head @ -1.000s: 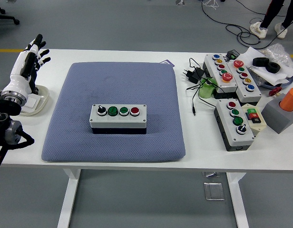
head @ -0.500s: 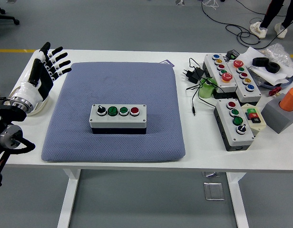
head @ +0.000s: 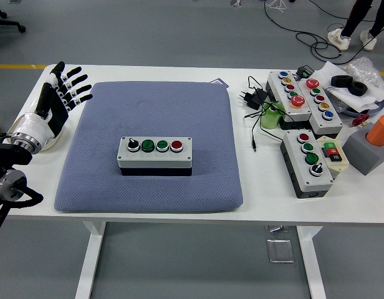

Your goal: Pick up the button,place it on the desk,press the button,press the button

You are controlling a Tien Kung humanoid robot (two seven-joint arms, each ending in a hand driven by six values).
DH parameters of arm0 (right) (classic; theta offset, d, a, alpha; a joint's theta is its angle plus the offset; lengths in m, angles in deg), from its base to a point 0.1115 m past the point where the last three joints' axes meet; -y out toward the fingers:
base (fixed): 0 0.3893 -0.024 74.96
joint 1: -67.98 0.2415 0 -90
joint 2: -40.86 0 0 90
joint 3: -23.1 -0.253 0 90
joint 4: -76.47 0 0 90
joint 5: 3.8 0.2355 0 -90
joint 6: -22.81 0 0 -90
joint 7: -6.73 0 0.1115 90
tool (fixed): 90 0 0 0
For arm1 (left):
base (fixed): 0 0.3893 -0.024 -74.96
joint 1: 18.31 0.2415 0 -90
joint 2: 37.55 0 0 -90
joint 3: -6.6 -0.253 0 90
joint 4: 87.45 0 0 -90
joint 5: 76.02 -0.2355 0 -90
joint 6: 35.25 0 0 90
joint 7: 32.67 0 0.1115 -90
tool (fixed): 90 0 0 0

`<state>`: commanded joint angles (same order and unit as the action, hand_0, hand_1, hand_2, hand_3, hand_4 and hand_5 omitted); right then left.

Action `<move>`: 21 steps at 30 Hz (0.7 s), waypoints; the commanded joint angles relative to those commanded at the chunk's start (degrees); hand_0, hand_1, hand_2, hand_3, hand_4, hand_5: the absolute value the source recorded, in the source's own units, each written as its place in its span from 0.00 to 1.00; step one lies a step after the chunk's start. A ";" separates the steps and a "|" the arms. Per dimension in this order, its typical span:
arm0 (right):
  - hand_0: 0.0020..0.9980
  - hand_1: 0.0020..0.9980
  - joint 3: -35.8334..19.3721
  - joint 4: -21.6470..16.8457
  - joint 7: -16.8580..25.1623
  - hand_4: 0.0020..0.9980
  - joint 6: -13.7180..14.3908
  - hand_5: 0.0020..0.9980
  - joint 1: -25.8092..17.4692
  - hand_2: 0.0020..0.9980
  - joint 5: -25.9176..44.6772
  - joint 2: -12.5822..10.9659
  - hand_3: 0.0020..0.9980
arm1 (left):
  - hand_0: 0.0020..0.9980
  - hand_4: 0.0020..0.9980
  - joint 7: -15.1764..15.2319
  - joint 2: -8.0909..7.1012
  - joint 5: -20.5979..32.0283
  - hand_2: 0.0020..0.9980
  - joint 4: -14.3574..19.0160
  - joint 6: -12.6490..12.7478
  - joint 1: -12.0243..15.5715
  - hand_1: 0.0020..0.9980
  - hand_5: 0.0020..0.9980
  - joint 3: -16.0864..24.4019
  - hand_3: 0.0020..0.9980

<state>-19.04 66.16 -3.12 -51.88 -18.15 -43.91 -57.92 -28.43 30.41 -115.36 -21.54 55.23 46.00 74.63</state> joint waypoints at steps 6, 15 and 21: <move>0.63 0.48 0.59 0.00 0.21 0.28 0.04 0.02 -0.13 0.54 1.26 0.12 0.58 | 0.76 0.72 0.02 0.11 -0.53 0.89 0.77 0.23 0.40 0.83 1.00 0.47 0.88; 0.63 0.48 0.93 0.00 0.45 0.28 -0.07 0.02 0.10 0.54 1.68 0.01 0.58 | 0.77 0.71 0.07 -0.19 -1.34 0.89 1.82 0.65 0.86 0.84 1.00 1.05 0.88; 0.63 0.48 1.16 0.00 0.57 0.28 -0.05 0.02 0.37 0.54 2.04 -0.02 0.58 | 0.77 0.71 -0.05 -0.30 -1.59 0.89 2.02 0.65 0.41 0.84 1.00 0.94 0.88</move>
<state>-17.88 66.16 -2.55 -51.92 -17.77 -41.87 -57.94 -28.48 30.11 -116.94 -19.52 55.89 46.41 75.56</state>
